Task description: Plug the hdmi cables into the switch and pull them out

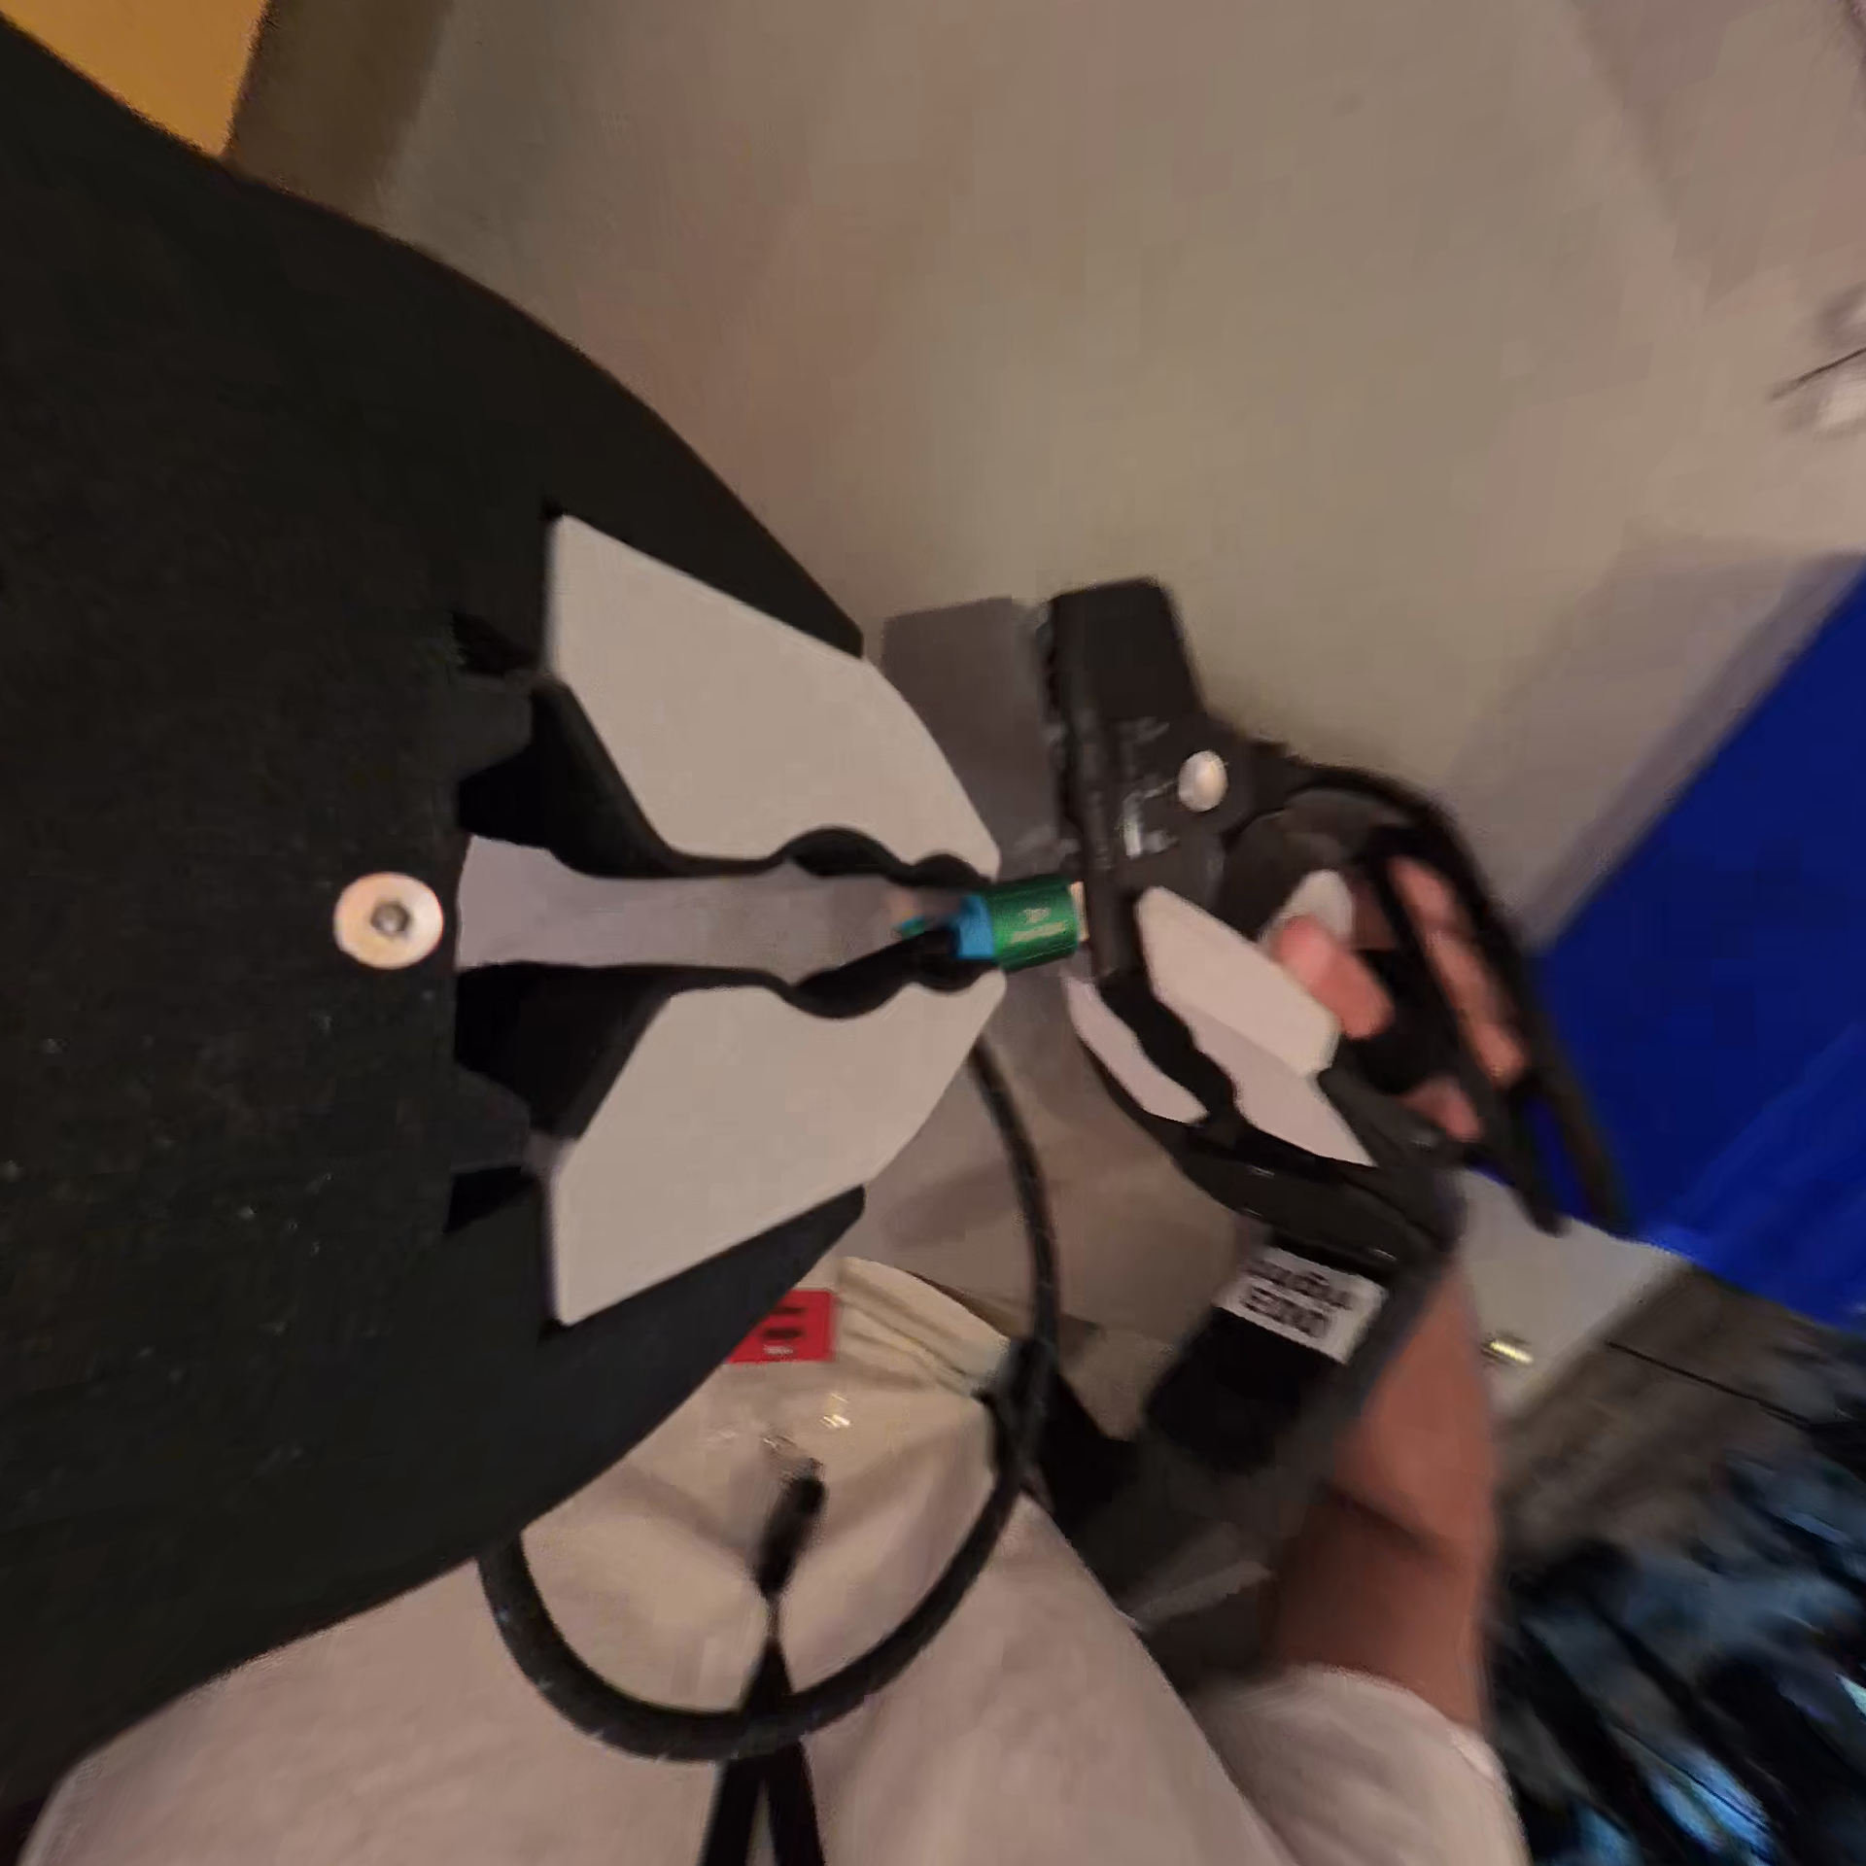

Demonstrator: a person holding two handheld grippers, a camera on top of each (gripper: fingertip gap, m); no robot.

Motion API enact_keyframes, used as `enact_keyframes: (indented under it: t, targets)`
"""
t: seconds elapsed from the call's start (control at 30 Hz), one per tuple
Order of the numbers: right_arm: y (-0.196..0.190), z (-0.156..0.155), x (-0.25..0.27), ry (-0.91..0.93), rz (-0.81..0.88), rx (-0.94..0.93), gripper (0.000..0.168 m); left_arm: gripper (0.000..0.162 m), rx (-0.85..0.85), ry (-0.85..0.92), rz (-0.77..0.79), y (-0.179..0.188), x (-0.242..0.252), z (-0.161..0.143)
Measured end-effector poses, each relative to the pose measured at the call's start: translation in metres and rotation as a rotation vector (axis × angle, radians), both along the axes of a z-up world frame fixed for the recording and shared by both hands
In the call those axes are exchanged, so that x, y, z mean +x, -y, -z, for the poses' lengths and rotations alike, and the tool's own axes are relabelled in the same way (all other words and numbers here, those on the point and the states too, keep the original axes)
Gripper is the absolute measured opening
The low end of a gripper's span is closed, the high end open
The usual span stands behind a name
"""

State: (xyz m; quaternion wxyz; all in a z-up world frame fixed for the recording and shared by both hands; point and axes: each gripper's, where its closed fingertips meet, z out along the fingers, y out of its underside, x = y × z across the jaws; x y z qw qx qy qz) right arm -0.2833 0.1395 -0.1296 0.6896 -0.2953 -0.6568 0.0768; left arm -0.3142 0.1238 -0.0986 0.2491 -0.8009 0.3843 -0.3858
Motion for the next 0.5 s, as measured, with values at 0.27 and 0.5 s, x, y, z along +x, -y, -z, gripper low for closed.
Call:
enact_keyframes:
  t: [0.27,0.5]
  targets:
    - [0.030,-0.057,0.013,-0.247,-0.213,-0.276,0.019,0.049,0.439,0.030,-0.055,-0.018,-0.013,0.015]
    - [0.048,-0.080,0.020,-0.325,-0.379,-0.497,0.019,0.043,0.585,0.226,0.092,0.007,0.032,-0.010]
